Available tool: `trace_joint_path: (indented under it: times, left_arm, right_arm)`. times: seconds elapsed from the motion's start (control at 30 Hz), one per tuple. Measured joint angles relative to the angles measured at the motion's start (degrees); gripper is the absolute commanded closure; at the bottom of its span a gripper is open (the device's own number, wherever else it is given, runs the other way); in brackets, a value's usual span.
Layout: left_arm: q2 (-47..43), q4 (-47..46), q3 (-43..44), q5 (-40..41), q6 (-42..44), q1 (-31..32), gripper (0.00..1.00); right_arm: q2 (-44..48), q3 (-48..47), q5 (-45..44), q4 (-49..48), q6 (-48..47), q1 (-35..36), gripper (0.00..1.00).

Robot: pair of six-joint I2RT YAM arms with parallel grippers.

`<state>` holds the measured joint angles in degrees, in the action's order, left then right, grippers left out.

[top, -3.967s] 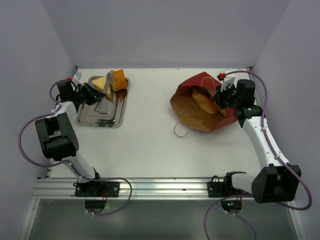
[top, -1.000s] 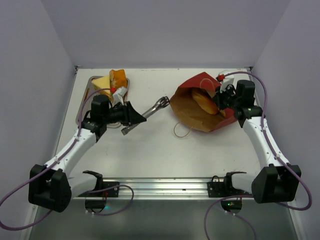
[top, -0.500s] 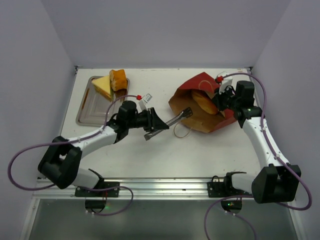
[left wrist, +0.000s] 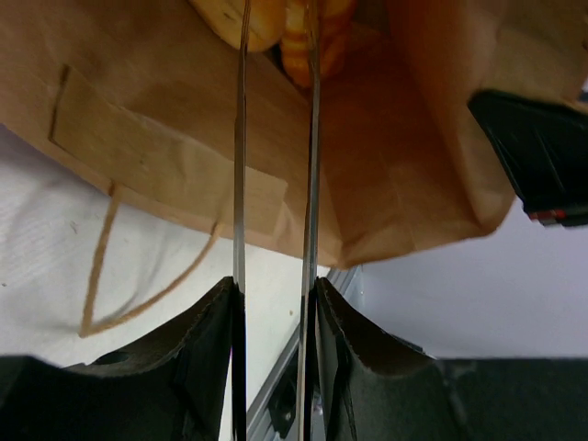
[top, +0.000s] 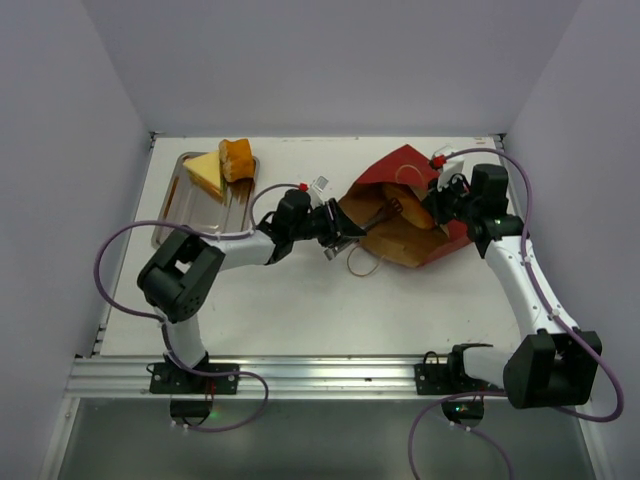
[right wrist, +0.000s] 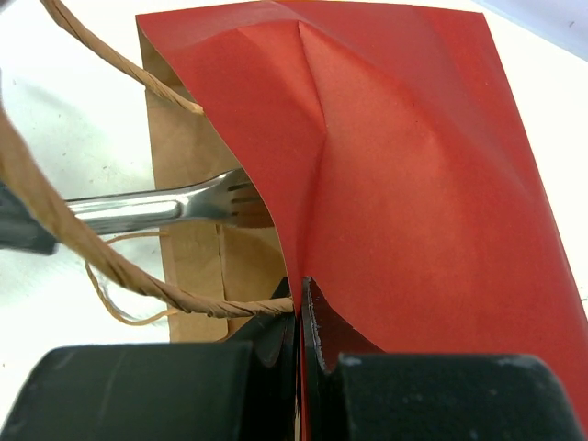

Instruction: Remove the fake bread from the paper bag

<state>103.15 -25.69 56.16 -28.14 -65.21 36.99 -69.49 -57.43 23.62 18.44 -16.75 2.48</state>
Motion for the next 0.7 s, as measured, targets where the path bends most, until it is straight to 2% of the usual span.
trace_joint_path:
  times: [0.33,0.7]
  left_arm:
    - [9.4,0.02,5.97,2.23,-3.61,0.17,0.55]
    - [13.25,-0.81,8.9,2.58,-5.92,0.17,0.53]
  right_arm:
    - [0.02,0.46,0.55,-0.09,0.04,0.0,0.98]
    - [0.02,0.57,1.42,-0.11,0.07,-0.07,0.98]
